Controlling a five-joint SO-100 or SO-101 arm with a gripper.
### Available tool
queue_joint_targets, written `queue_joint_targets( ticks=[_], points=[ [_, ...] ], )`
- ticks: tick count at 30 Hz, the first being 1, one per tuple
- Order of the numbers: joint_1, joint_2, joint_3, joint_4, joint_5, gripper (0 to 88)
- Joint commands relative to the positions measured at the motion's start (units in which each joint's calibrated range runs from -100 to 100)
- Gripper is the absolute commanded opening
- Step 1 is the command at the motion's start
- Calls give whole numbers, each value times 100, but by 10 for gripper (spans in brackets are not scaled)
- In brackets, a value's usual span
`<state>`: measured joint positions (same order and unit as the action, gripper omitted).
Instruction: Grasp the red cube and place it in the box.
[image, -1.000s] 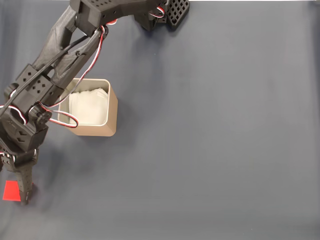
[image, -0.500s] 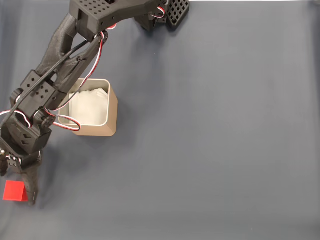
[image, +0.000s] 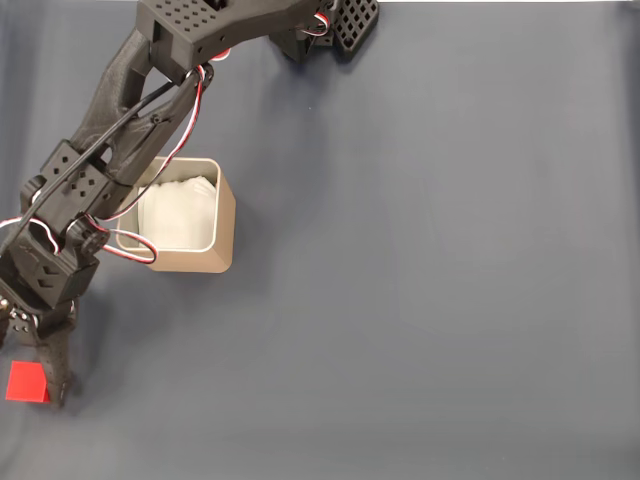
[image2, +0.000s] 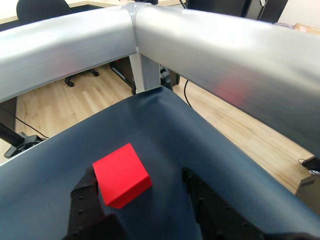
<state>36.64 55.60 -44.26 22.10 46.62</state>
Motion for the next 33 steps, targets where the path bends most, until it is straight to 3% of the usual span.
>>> queue_joint_targets(
  ticks=[1,33],
  points=[
    [38,-112,-287,-113,24,415],
    [166,-544,187,-187,-39,278]
  ],
)
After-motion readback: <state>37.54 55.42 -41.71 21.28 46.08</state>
